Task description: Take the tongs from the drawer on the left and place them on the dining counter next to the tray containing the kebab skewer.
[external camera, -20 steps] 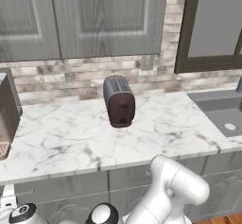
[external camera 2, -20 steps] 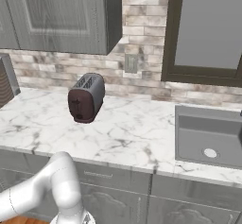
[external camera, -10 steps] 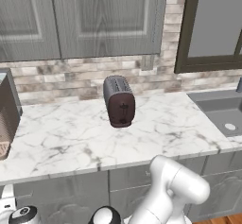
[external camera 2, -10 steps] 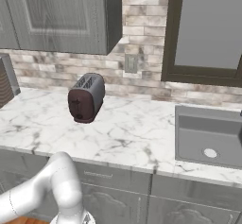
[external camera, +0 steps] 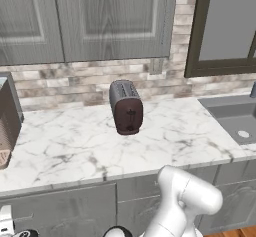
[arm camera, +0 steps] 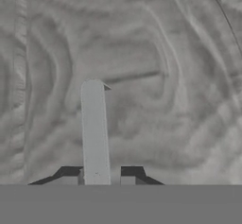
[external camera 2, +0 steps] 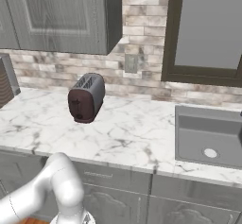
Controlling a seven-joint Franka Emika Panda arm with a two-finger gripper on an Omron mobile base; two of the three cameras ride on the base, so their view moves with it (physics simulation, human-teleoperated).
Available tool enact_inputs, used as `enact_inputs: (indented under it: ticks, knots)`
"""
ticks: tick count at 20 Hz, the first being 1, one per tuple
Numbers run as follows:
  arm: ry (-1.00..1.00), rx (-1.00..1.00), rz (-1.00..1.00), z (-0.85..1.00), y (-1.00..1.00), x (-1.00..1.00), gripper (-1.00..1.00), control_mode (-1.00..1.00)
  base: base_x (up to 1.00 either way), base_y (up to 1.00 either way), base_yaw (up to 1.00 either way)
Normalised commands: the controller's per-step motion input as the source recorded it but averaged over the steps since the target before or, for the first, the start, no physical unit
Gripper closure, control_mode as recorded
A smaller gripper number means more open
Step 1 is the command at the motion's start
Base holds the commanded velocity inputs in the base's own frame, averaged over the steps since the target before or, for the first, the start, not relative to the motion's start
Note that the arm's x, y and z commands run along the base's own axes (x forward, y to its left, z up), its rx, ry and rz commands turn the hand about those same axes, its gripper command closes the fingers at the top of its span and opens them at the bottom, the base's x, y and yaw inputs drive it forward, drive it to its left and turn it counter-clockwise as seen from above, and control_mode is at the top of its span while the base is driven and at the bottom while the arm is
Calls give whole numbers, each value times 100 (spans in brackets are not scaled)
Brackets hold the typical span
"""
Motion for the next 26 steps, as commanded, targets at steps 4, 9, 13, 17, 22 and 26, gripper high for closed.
enact_inputs:
  ticks: [4, 9, 13, 17, 22, 26]
  knots:
    - [-9, 0, 0, 0, 0, -41, 100, -100, 0, 0, 0]
    - [-10, 0, 0, 0, 0, -45, 100, -100, 0, 0, 0]
    - [-10, 0, 0, 0, 0, -45, 100, -100, 0, 0, 0]
    - [-10, 0, 0, 0, 0, -45, 100, -100, 0, 0, 0]
    - [-9, 0, 0, 0, 0, -45, 100, -100, 0, 0, 0]
    - [-10, 0, 0, 0, 0, -51, 100, -100, 0, 0, 0]
